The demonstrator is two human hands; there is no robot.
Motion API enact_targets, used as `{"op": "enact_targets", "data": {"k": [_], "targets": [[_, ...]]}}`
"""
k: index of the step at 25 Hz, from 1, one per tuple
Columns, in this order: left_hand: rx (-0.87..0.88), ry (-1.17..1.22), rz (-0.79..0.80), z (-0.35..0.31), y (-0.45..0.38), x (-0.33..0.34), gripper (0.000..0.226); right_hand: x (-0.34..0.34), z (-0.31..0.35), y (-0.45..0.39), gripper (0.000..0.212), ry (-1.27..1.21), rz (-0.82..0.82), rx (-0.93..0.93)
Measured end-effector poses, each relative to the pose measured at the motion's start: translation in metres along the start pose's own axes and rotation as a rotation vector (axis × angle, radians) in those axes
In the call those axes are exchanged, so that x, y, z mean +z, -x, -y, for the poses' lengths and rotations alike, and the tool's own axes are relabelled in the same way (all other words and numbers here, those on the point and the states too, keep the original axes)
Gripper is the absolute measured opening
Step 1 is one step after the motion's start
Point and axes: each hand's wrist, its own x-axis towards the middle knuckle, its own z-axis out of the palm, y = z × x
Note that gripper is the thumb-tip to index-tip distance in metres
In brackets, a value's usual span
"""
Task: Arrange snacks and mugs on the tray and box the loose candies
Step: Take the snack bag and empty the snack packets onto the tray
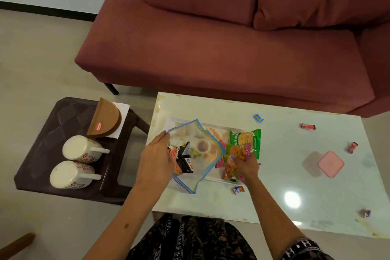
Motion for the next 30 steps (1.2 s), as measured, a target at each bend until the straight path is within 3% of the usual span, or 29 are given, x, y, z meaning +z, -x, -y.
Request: {"op": "enact_targets", "data": {"k": [4, 9, 11, 13, 14, 16, 18, 20, 21, 23, 26, 28, 30], "targets": [[0.048, 0.017, 0.017, 0.003, 0.003, -0.007, 0.051, 0.029, -0.031, -0.017, 0.037, 0.139, 0.103, 0.018], [0.085, 0.031, 0.022, 0.001, 0.002, -0.006, 0.049, 0.013, -0.026, -0.019, 0.045, 0.306, 0.008, 0.067], [0.083, 0.036, 0.034, -0.005, 0.000, -0.002, 0.050, -0.005, 0.000, 0.000, 0.042, 0.158, -0.141, 0.012], [0.084, 0.040, 0.049, -0.012, -0.001, 0.003, 0.051, -0.023, 0.032, 0.032, 0.024, -0.130, -0.276, -0.229], [0.092, 0.043, 0.060, -0.015, 0.000, 0.006, 0.052, -0.031, 0.049, 0.055, 0.017, -0.283, -0.280, -0.362], [0.117, 0.049, 0.077, -0.023, 0.002, 0.012, 0.053, -0.035, 0.071, 0.093, 0.018, -0.457, -0.132, -0.515], [0.140, 0.046, 0.080, -0.030, 0.005, 0.017, 0.052, -0.017, 0.081, 0.114, 0.014, -0.357, 0.140, -0.389], [0.144, 0.047, 0.085, -0.038, 0.010, 0.020, 0.051, 0.013, 0.085, 0.118, 0.017, -0.223, 0.385, -0.075], [0.143, 0.045, 0.087, -0.041, 0.013, 0.021, 0.052, 0.027, 0.085, 0.116, 0.021, -0.204, 0.422, 0.096], [0.161, 0.046, 0.091, -0.045, 0.019, 0.021, 0.053, 0.045, 0.078, 0.103, 0.027, -0.261, 0.426, 0.249], [0.212, 0.057, 0.108, -0.048, 0.031, 0.022, 0.052, 0.054, 0.059, 0.090, 0.050, -0.180, 0.443, 0.257], [0.219, 0.070, 0.113, -0.047, 0.040, 0.023, 0.050, 0.053, 0.047, 0.089, 0.053, 0.145, 0.266, 0.194], [0.221, 0.079, 0.113, -0.045, 0.044, 0.024, 0.048, 0.053, 0.040, 0.089, 0.043, 0.172, 0.176, 0.153]]}}
